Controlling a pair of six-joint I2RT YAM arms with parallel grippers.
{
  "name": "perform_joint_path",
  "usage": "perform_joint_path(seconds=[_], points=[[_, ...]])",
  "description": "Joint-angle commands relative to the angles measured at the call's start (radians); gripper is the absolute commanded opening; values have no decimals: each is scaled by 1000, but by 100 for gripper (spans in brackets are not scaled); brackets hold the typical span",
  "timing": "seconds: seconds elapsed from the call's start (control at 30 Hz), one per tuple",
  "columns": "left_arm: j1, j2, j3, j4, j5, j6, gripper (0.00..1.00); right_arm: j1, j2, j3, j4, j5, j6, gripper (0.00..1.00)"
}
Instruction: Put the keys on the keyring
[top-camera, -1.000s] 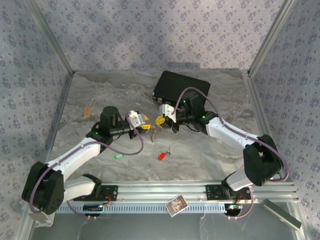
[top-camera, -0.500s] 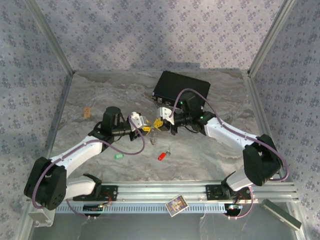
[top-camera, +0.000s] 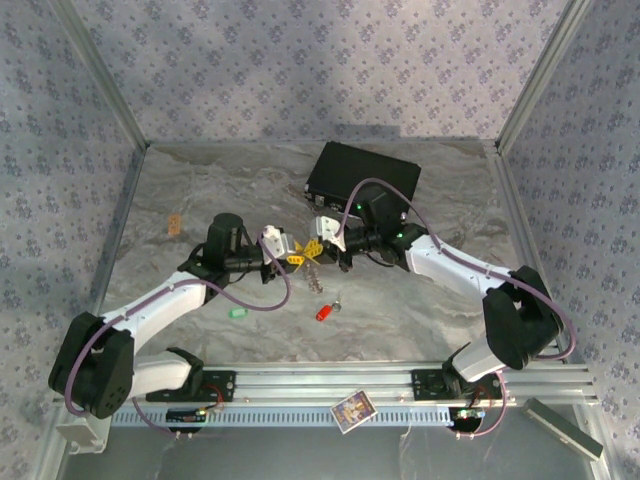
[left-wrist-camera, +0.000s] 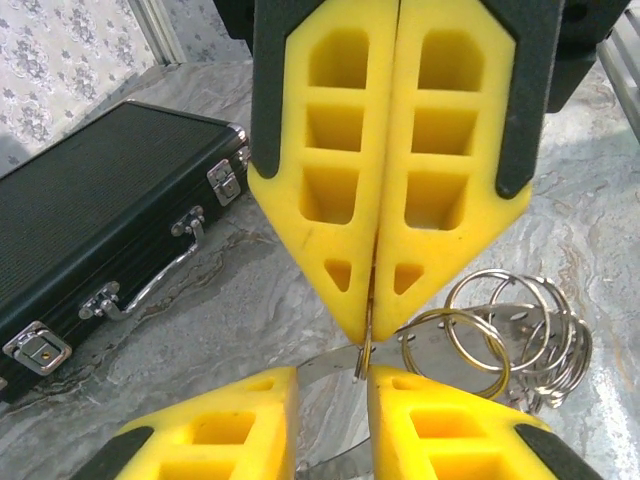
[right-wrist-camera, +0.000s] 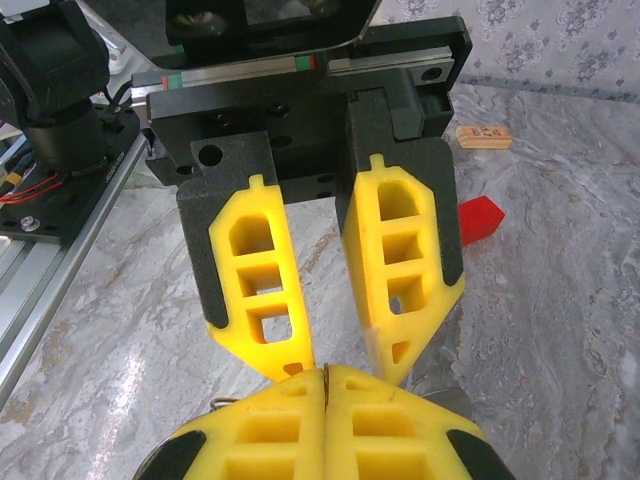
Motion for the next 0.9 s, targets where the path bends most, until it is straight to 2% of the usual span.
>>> perform_joint_path(seconds=[0.0,0.17,0.47,0.57,0.6,0.77,0.87], points=[[-4,3,9,24,44,2,22,10,6,33,15,-20,7,0],[-5,1,11,34,52,-8,22,18,12,29,31,-18,19,0],[-7,-1,10,48,49,-9,6,22,14,26,33,-16,35,0],[-6,-8,8,40,38,3,1,5,-2,18,22,31,35,22],[-8,-12,8,36,30,7,0,-6,-14,10,23,36,36,25],[-30,-40,15,-40,-54,73,0,-66,-102,-11,-79,64,-11,29],[-50,-42,27,-93,-93,121,0,-45,-124,3,-199,147,-87,29]])
